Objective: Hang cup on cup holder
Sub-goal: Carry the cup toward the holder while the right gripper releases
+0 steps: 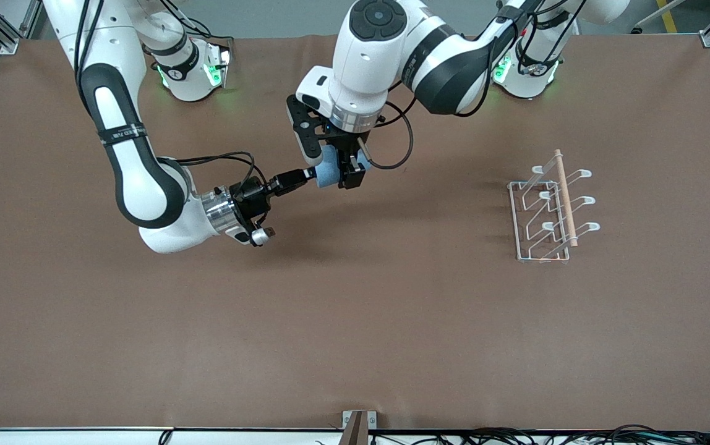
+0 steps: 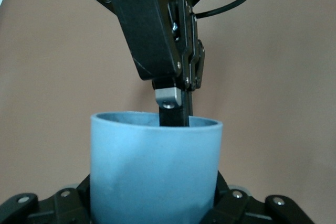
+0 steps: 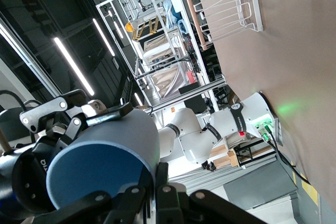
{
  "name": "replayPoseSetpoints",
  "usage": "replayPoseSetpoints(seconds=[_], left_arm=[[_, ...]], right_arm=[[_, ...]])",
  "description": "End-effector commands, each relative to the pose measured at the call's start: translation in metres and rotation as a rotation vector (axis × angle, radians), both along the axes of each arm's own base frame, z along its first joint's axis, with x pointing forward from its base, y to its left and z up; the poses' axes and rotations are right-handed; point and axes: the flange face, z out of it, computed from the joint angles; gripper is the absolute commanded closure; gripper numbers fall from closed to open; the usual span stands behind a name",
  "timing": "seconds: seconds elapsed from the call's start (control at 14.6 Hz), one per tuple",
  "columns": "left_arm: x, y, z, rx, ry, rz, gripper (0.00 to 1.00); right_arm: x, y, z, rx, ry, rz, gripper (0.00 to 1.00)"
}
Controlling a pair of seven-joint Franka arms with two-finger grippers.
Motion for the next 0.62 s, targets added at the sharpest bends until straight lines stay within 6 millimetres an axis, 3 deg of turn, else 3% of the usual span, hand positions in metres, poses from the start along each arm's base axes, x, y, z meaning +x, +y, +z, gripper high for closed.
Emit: replayPoseSetpoints(seconds=[0.0, 0.07, 0.21, 0.34, 0.55], left_arm=[[0.01, 0.015, -0.009, 0.095, 0.017, -0.003, 0.62], [0.01, 0.022, -0.01, 0.136, 0.025, -0.014, 0.62], [0.013, 0.045, -0.007, 0.233, 0.056, -0.048, 0.64], [0.031, 0.085, -0.004, 0.337, 0.093, -0.053, 0.64], [0.052, 0.141, -0.012, 0.557, 0.138, -0.108, 0.64]], right_arm=[[-0.002, 0.002, 0.014, 0.041, 0.0, 0.001, 0.6], [-0.001, 0.0, 0.014, 0.039, 0.001, -0.003, 0.01], [0.003, -0.003, 0.019, 0.029, -0.018, -0.006, 0.0], [0.01, -0.018, 0.02, -0.001, -0.042, -0.025, 0.0], [0.03, -0.076, 0.019, -0.273, -0.171, -0.075, 0.0]])
